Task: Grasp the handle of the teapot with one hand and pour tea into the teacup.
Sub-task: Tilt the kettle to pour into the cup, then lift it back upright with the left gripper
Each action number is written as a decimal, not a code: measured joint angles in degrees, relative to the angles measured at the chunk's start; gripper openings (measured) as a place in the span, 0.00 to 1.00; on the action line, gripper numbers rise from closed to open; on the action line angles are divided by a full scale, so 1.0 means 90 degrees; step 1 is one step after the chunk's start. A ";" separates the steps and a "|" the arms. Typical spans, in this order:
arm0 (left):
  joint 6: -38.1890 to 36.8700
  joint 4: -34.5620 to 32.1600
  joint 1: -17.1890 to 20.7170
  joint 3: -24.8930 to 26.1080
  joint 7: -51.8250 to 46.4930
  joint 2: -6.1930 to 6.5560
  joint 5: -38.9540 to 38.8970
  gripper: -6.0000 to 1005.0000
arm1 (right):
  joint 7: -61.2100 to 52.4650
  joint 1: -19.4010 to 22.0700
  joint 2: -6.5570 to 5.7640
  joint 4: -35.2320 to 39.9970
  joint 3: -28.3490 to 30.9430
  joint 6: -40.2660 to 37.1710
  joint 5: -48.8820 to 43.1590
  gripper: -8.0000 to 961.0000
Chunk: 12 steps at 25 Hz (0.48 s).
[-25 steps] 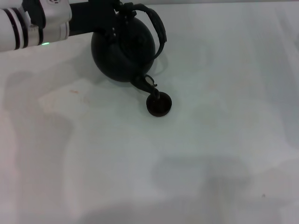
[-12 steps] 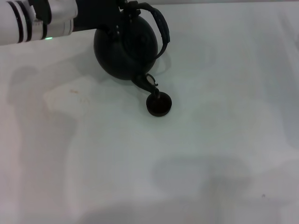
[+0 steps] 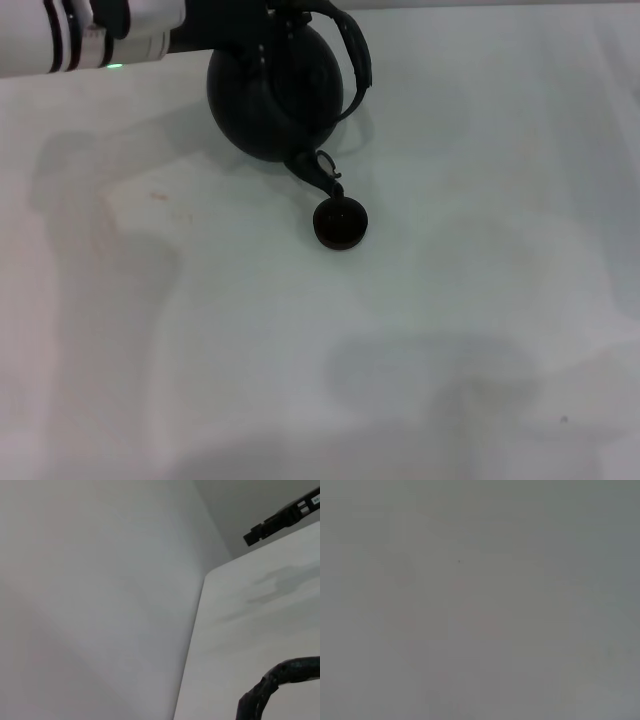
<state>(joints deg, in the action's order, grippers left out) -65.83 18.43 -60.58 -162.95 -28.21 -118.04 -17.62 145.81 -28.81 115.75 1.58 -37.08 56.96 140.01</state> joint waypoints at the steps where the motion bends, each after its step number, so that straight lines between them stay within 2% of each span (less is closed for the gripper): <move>1: 0.0000 0.0000 -0.0012 0.0000 0.0000 -0.0003 0.0016 0.12 | 0.0000 -0.0003 0.0000 0.0000 0.0000 0.0000 0.0000 0.86; 12: 0.0000 -0.0004 -0.0149 0.0000 0.0128 -0.0010 0.0165 0.12 | 0.0000 -0.0012 0.0000 0.0000 -0.0001 0.0000 0.0000 0.86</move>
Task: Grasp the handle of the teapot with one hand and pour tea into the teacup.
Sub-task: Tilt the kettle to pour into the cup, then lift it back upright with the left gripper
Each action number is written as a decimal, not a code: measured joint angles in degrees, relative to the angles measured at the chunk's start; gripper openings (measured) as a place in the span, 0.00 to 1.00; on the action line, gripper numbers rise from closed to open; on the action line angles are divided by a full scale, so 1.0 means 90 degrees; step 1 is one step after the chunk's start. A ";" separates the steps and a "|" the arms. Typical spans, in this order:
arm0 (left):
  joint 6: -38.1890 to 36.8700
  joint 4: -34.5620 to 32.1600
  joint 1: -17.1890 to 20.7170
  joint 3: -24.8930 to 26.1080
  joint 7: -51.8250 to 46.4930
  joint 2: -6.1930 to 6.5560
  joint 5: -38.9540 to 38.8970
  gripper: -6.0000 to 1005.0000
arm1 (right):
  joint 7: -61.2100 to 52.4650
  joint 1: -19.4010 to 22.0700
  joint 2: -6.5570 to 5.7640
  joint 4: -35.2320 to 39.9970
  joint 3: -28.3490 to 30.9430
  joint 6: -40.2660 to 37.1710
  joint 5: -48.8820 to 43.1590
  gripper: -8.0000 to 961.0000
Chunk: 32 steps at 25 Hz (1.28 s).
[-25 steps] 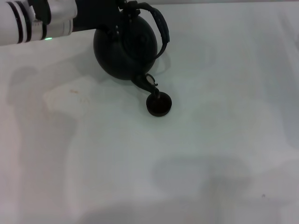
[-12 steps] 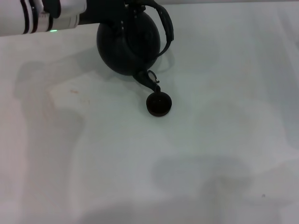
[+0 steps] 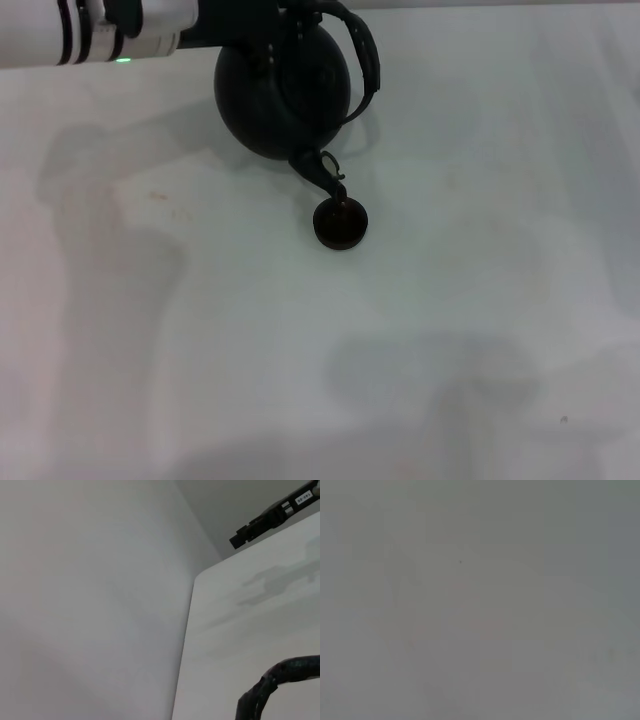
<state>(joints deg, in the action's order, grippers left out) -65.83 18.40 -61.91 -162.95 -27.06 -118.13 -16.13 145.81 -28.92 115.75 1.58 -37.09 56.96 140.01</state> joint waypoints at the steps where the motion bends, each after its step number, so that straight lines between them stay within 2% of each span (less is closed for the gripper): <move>1: 0.0000 -0.0001 -0.0010 0.0000 0.0009 0.0000 0.0000 0.12 | 0.0000 0.0000 0.0000 0.0000 0.0000 0.0000 0.0000 0.86; 32: -0.0008 -0.0029 -0.0134 0.0000 0.0018 -0.0019 0.0241 0.12 | 0.0000 0.0034 0.0000 0.0000 0.0088 0.0000 0.0000 0.86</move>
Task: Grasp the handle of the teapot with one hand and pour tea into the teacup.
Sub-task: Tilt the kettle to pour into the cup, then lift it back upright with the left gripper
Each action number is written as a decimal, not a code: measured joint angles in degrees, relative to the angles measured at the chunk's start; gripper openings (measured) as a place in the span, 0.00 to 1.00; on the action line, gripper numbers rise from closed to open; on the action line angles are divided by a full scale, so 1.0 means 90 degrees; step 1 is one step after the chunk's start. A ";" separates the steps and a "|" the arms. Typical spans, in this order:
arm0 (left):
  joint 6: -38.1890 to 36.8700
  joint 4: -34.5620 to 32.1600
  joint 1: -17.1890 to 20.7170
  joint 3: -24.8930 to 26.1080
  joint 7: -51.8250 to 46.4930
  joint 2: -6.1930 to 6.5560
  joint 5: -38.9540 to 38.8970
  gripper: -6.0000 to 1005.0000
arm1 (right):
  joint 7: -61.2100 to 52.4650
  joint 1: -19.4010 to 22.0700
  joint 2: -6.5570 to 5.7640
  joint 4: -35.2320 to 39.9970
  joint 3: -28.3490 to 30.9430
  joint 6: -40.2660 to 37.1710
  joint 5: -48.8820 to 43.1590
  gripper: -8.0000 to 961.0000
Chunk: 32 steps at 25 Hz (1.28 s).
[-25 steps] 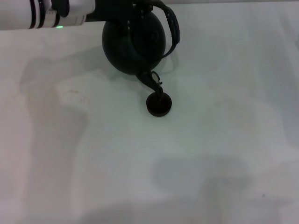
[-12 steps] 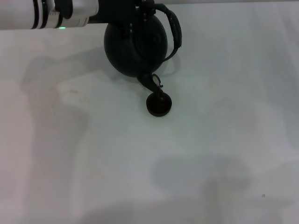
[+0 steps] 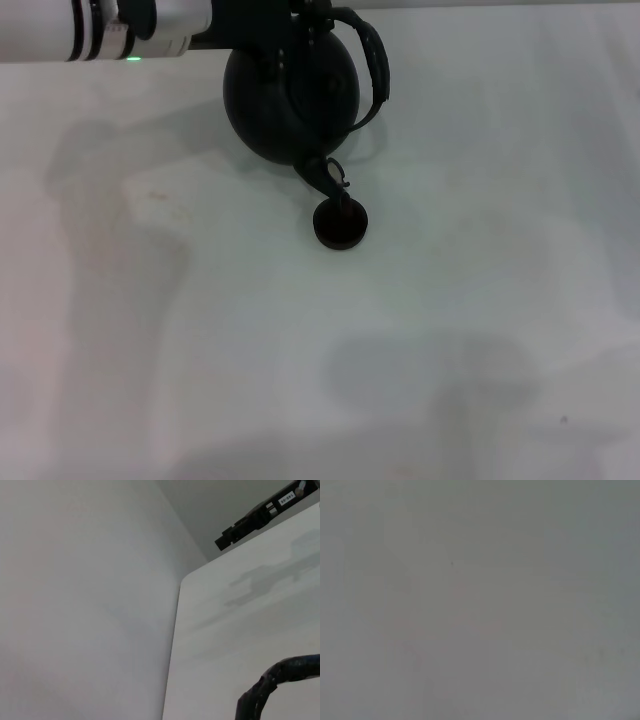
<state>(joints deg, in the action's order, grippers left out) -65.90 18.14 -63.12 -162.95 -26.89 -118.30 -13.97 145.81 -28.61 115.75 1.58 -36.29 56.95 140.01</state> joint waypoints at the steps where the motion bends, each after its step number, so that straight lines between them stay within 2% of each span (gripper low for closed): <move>1: -0.0001 0.0003 0.0000 0.0000 0.0000 0.0000 0.0000 0.12 | 0.0000 -0.0001 0.0000 0.0000 0.0000 0.0000 0.0000 0.86; 32: -0.0012 0.0046 -0.0075 0.0000 0.0000 0.0000 0.0109 0.12 | 0.0000 0.0006 -0.0009 0.0000 -0.0001 0.0000 0.0000 0.86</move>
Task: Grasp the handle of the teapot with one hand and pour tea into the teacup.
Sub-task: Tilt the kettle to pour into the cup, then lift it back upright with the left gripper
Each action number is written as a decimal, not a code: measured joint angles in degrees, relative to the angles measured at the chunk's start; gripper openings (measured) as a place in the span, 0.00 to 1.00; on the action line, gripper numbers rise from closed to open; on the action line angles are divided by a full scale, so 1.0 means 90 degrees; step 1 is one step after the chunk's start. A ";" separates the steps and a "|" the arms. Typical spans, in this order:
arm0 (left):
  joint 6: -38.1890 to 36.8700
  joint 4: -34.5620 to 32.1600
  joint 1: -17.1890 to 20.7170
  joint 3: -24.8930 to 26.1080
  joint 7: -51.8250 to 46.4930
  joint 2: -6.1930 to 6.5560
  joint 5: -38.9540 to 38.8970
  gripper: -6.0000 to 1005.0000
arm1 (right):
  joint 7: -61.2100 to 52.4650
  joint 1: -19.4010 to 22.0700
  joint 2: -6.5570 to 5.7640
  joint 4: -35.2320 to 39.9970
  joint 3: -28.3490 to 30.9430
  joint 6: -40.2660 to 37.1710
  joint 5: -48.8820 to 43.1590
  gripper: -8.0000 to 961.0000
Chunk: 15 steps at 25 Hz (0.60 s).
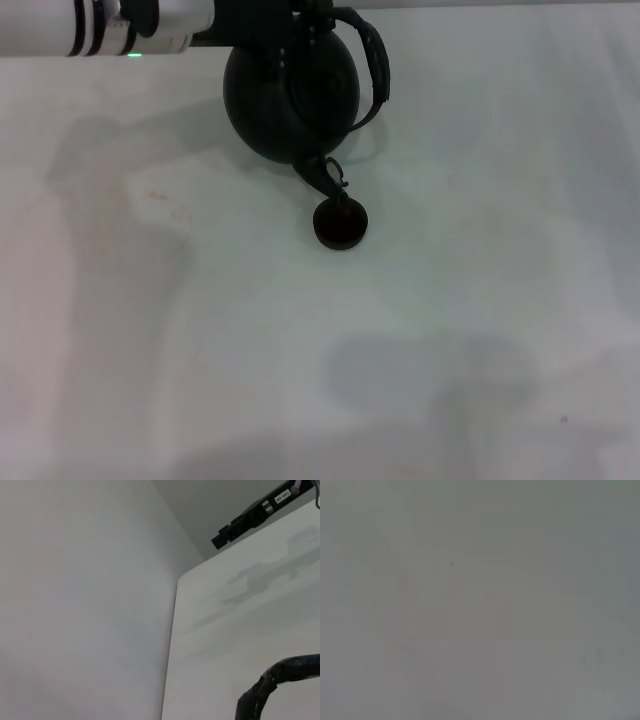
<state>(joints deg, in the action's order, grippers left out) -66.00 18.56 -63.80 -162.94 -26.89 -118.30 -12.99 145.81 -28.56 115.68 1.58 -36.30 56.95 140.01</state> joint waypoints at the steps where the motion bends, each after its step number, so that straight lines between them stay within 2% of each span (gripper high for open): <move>1: 0.0000 0.0003 -0.0008 0.0000 -0.0001 0.0000 0.0022 0.12 | 0.0000 0.0000 0.0000 0.0000 0.0000 0.0000 0.0000 0.86; 15: 0.0018 0.0009 -0.0089 0.0000 -0.0011 -0.0005 0.0113 0.12 | 0.0000 0.0000 -0.0002 0.0000 0.0067 0.0000 0.0000 0.86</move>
<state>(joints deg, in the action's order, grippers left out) -65.84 18.64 -64.60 -162.95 -26.99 -118.34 -11.97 145.81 -28.56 115.66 1.58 -35.69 56.95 140.01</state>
